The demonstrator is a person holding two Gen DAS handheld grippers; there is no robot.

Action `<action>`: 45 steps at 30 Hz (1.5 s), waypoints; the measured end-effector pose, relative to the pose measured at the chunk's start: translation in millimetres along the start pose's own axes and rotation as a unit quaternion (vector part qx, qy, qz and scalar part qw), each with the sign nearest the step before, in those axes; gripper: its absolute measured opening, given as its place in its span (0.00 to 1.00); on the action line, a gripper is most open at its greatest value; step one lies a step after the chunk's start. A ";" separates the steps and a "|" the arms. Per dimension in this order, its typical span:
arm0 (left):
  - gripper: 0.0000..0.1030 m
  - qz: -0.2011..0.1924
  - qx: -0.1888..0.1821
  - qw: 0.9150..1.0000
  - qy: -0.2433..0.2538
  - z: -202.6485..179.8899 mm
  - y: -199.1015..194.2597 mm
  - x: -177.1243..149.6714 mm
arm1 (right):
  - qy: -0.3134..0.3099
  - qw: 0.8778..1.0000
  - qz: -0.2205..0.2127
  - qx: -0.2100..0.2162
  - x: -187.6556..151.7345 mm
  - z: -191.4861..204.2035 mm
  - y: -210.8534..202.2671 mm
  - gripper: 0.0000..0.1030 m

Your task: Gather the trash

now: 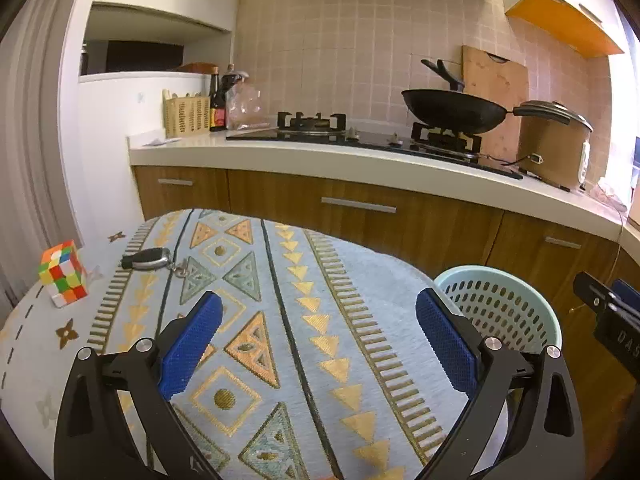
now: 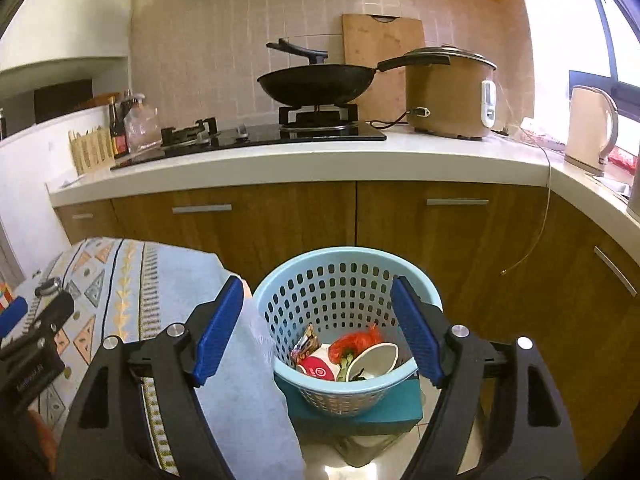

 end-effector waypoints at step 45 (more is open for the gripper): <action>0.92 0.001 0.026 0.999 0.020 -0.4 2.4 -2.6 | -0.029 0.999 0.000 0.020 3.2 13.4 -7.5 0.74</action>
Point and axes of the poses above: each gripper's, at about its wrist camera, not at the fingertips, and y roughly the way its jaws point, z to its left, x to its top, the point moved 6 cm from there along y, roughly the way its jaws point, and after that the axes turned 2 degrees about y, right-handed, at the moved point
